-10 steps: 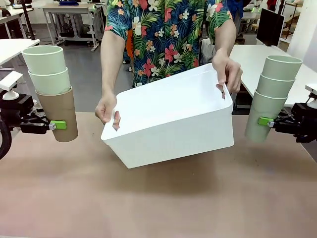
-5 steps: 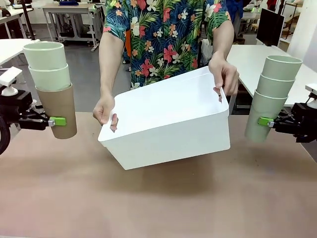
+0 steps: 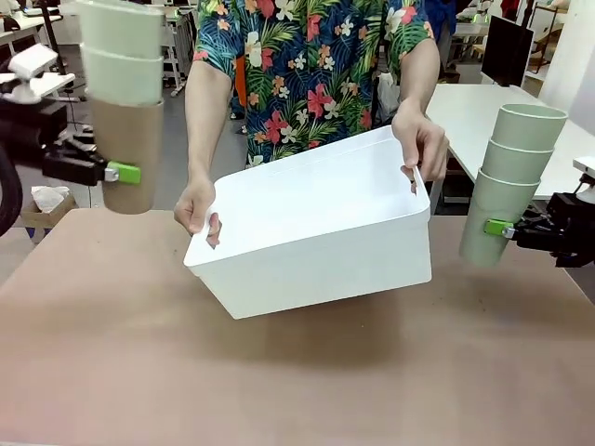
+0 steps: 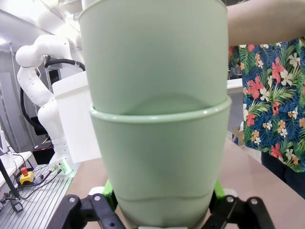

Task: Stack the cups and store them in the basket.
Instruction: Place the stack of Reusable plastic cups into the Pantry Basket.

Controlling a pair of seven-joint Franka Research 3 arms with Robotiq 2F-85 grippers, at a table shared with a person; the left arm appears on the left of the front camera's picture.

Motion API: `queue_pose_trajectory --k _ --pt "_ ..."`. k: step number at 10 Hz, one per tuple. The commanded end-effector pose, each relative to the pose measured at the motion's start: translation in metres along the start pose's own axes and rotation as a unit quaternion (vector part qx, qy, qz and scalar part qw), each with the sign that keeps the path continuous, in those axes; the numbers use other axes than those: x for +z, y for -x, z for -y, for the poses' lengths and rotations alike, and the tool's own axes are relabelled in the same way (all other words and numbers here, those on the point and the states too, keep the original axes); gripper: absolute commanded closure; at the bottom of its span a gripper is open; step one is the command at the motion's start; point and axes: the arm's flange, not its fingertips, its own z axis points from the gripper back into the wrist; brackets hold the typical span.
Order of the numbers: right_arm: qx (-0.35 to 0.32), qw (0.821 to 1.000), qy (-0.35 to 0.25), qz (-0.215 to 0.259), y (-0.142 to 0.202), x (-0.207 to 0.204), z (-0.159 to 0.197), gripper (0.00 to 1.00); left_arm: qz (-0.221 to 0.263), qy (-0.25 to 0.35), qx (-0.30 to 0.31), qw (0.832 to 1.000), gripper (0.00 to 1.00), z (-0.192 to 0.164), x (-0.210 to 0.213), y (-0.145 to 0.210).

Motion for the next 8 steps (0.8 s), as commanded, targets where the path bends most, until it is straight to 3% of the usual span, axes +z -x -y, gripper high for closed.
queue_pose_trajectory --k 1,5,8 --pt "0.005 1.000 -0.001 0.001 -0.005 -0.002 -0.001 0.14 -0.069 0.003 0.001 0.998 0.17 0.009 -0.021 -0.041" --pt "0.005 1.000 -0.001 0.001 -0.005 -0.002 -0.001 0.14 -0.167 0.011 -0.027 0.986 0.17 0.017 -0.073 -0.098" --pt "0.005 1.000 -0.001 0.001 -0.005 -0.002 -0.001 0.14 -0.221 0.020 -0.042 0.974 0.17 0.014 -0.119 -0.106"
